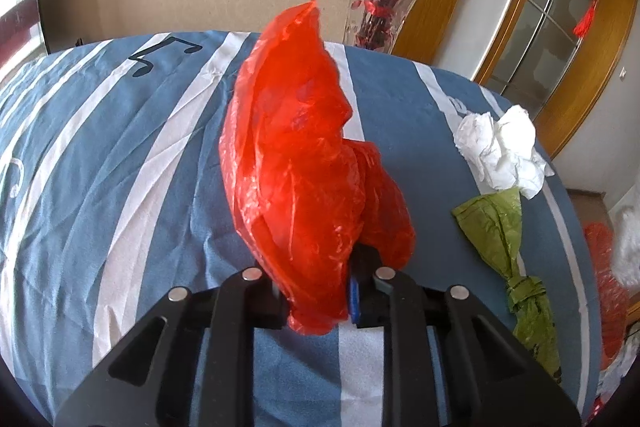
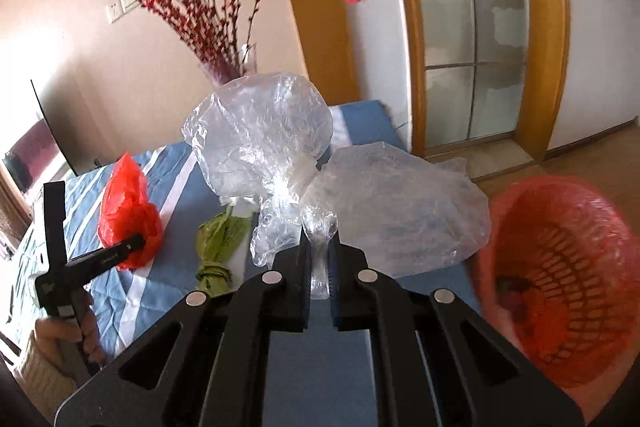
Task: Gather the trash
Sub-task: 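Carry both bags over the red wastebasket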
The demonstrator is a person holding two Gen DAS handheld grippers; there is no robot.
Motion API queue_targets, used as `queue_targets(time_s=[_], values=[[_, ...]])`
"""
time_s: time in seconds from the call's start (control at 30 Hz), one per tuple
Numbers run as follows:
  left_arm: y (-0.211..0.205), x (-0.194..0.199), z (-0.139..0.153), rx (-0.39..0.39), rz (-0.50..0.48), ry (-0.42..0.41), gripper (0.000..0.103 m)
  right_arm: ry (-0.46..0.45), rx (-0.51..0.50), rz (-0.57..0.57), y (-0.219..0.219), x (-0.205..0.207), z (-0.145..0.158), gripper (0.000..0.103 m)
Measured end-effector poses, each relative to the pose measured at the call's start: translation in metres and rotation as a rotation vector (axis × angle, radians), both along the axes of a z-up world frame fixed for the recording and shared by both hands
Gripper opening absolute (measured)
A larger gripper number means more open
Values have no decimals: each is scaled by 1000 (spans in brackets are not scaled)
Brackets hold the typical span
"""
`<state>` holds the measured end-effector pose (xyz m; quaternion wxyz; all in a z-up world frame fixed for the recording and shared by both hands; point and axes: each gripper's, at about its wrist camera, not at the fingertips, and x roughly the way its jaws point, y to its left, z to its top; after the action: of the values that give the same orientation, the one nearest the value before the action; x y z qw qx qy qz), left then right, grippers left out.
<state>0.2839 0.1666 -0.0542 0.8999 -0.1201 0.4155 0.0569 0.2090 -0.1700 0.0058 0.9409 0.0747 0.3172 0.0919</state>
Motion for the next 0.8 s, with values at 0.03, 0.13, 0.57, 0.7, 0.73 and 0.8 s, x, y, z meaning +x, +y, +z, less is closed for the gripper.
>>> queue_targets(time_s=[0.03, 0.13, 0.57, 0.7, 0.73, 0.8], values=[[0, -2, 1, 1, 1, -3, 20, -5, -2, -7, -5, -3, 2, 8], [-7, -9, 3, 28, -13, -7, 19, -16, 7, -38, -24, -12, 7, 8], [-92, -27, 52, 23, -189, -107, 18, -32, 23, -145, -82, -41, 9, 8], [-132, -33, 69, -2, -278, -144, 18, -37, 34, -189, -104, -50, 10, 8], [-144, -34, 73, -7, -302, -150, 18, -37, 37, -204, -111, -53, 9, 8], [-167, -37, 77, -14, -349, -160, 18, -36, 43, -226, -123, -56, 9, 8]])
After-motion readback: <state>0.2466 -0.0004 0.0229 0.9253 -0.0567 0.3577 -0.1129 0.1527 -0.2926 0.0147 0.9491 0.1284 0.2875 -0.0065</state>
